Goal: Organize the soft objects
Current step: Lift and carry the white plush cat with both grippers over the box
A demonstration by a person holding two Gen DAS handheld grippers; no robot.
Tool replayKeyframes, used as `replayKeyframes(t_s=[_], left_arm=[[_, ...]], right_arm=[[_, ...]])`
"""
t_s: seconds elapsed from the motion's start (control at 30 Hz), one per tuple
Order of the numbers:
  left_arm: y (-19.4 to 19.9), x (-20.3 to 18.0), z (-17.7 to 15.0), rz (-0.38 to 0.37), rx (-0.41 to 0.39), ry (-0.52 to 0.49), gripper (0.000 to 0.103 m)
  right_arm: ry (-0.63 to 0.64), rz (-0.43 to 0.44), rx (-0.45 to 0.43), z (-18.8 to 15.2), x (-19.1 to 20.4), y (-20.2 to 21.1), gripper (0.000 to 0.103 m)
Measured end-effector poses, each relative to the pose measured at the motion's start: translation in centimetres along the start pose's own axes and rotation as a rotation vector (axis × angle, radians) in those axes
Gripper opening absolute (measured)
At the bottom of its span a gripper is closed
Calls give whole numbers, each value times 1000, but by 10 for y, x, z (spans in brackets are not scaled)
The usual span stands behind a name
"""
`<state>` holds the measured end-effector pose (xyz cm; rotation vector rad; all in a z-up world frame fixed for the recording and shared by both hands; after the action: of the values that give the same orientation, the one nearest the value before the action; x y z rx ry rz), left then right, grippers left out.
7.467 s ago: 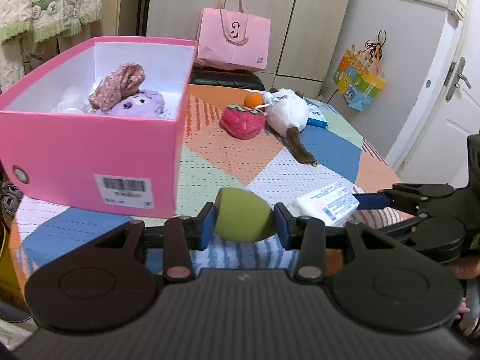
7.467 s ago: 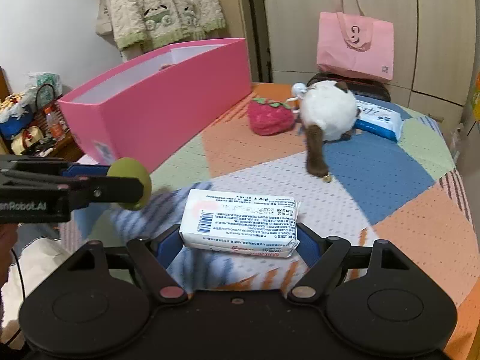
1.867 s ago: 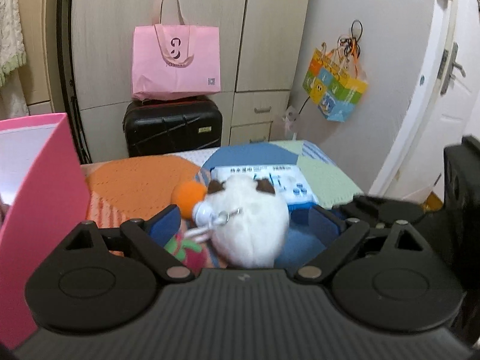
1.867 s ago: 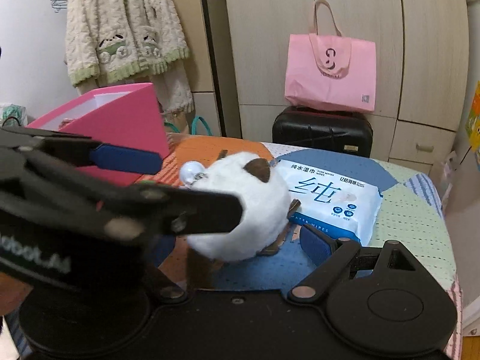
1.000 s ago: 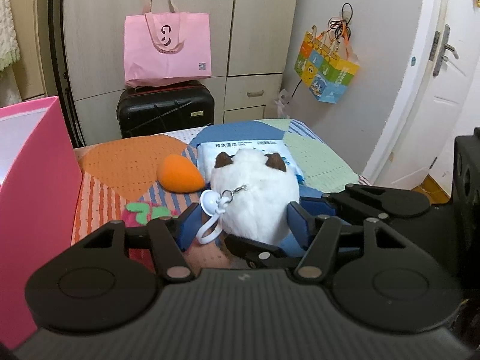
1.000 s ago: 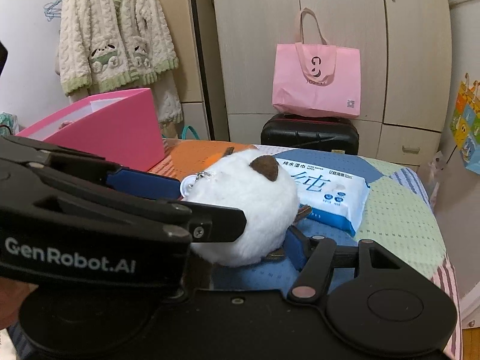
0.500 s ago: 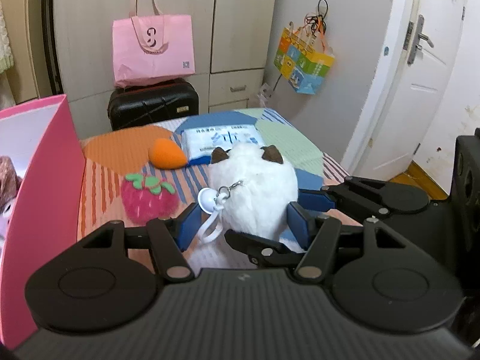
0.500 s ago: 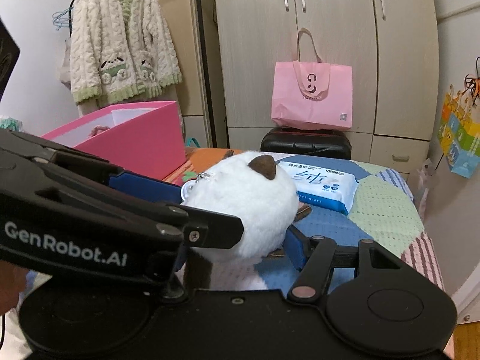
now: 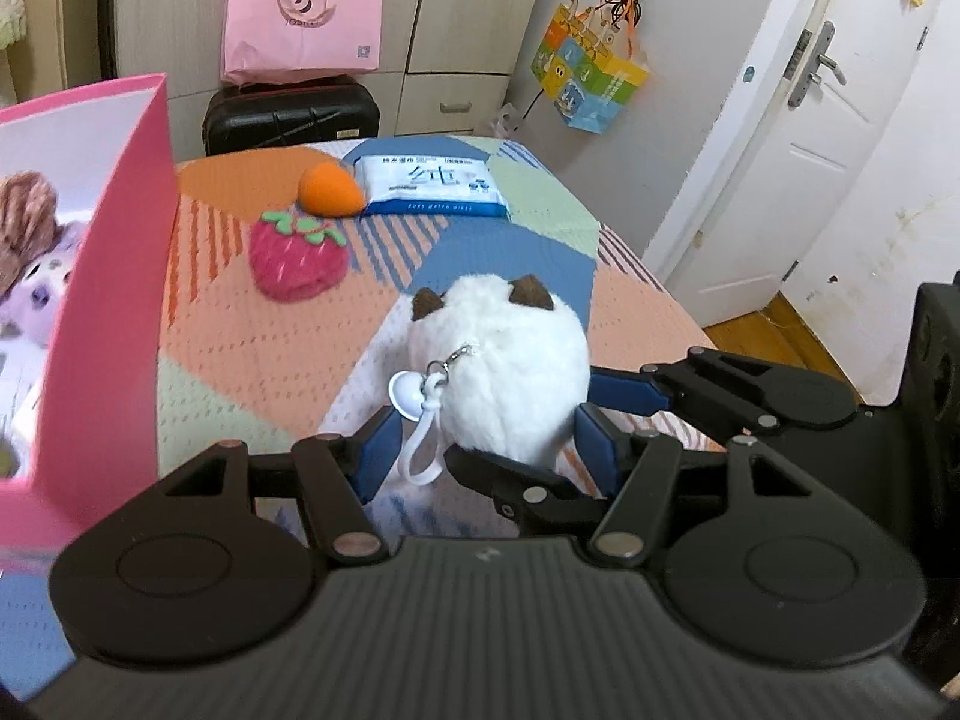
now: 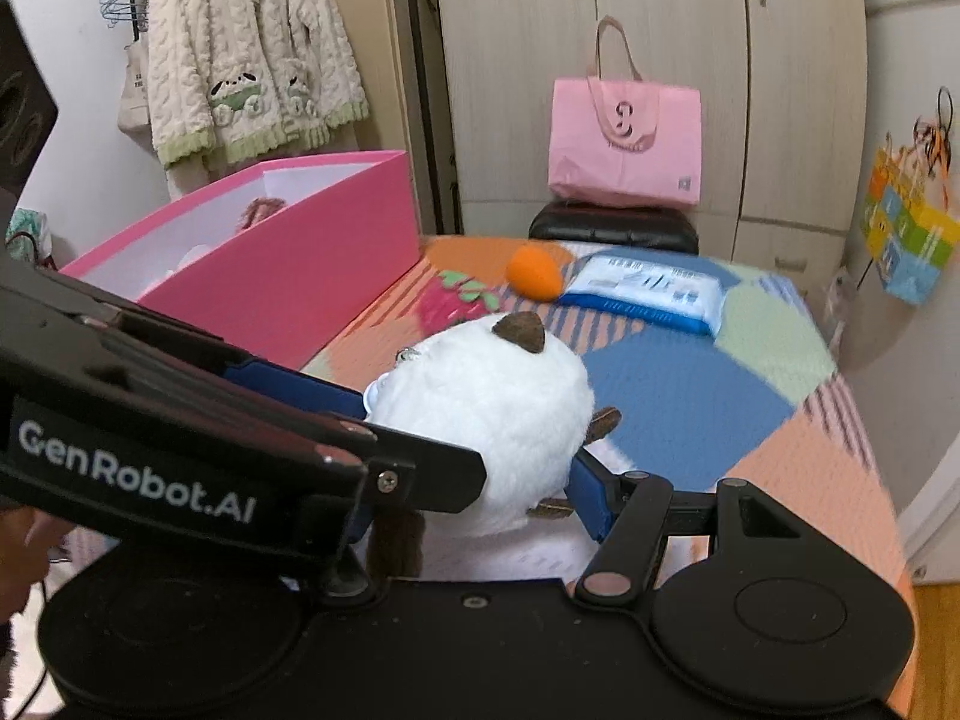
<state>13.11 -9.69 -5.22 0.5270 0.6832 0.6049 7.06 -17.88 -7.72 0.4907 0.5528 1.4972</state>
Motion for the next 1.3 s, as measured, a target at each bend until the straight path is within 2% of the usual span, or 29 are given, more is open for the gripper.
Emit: replayKeyframes(t_s=[0.2, 0.4, 0.7, 1.07, 1.3], left_arm=[[27, 0, -17, 2, 2, -1, 62], [54, 1, -36, 14, 14, -4, 62], [105, 2, -60, 39, 14, 18, 62], [177, 0, -65, 93, -5, 14, 64], [207, 4, -52, 118, -50, 6, 64]], right_arm=[[13, 17, 12, -8, 21, 20, 68], [-16, 74, 54, -18, 40, 37, 68], [42, 142, 32, -20, 81, 63, 68], [120, 258, -12, 5, 122, 96, 69], [167, 277, -61, 30, 141, 107, 69]])
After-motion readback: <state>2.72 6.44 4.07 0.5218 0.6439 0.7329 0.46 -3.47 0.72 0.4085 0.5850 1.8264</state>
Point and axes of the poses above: each gripper's, at about its wrist camera, not at the fingertips, and y roughly against the way its jaws point, x to its left, z to its top, the point moved 1 cm from there along -y, roughly the way its jaws point, and after that the axes turned 14 degrees about -z, right-handed, at the moved point
